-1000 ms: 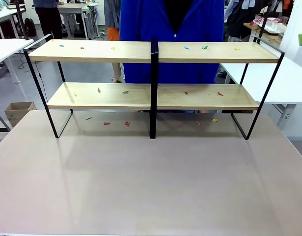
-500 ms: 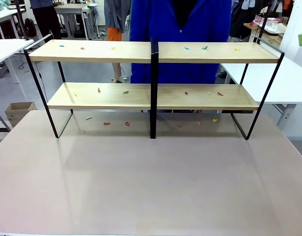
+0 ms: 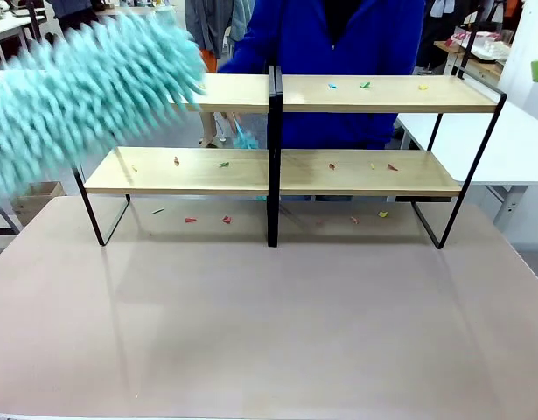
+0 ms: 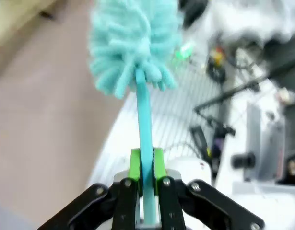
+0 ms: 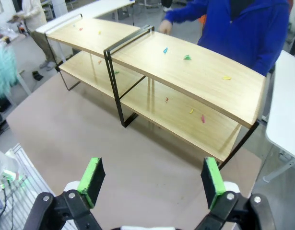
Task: Clean the shelves.
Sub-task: Clean a randomly selected level of the Shelf with the Duster.
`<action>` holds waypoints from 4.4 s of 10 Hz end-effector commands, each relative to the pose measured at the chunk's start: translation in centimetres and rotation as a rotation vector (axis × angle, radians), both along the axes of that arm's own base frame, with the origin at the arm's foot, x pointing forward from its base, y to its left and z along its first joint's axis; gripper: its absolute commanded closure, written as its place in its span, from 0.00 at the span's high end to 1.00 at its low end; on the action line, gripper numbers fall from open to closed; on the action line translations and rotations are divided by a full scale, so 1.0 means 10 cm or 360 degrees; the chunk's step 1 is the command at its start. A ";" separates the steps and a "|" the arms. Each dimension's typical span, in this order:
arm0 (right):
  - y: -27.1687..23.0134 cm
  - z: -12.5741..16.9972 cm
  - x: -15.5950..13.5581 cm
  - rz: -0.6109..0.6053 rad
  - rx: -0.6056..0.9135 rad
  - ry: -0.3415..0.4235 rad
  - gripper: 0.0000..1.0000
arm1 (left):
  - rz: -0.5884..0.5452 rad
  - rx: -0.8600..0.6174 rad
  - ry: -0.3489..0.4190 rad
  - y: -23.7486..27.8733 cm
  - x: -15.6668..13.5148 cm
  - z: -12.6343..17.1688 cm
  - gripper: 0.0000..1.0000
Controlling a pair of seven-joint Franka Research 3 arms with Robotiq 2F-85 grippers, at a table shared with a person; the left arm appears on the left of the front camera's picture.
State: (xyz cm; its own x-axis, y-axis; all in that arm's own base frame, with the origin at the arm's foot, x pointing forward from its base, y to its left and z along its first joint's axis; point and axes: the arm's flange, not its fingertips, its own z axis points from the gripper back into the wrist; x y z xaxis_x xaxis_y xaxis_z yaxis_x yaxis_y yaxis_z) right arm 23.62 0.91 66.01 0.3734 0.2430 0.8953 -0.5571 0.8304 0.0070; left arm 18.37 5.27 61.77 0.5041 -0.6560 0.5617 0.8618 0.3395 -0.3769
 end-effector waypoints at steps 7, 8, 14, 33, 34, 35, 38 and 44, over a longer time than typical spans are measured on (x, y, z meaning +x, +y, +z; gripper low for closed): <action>0.00 0.00 0.00 0.0003 0.0002 0.0001 1.00 | 0.0146 0.0430 0.0319 -0.95 0.50 -0.45 0.12; 0.00 0.00 0.00 0.0003 0.0002 0.0001 1.00 | 0.0242 0.0481 0.0383 -1.13 0.77 -0.48 0.12; 0.00 0.00 0.00 0.0003 0.0002 0.0001 1.00 | 0.0292 0.0219 0.0524 -0.24 0.99 -0.54 0.12; 0.00 0.00 0.00 0.0003 0.0002 0.0001 1.00 | 0.0492 0.0414 0.0411 -1.57 0.58 -0.24 0.12; 0.00 0.00 0.00 0.0003 0.0002 0.0001 1.00 | 0.0574 0.0434 0.0415 -1.59 0.68 -0.23 0.12; 0.00 0.00 0.00 0.0003 0.0002 0.0001 1.00 | 0.0692 0.0422 0.0421 -1.58 0.79 -0.24 0.12; 0.00 0.00 0.00 0.0003 0.0002 0.0001 1.00 | 0.0900 0.0398 0.0434 -1.70 1.11 -0.28 0.12; 0.00 0.00 0.00 0.0003 0.0002 0.0001 1.00 | 0.0457 0.0364 0.0452 -1.39 0.83 -0.34 0.12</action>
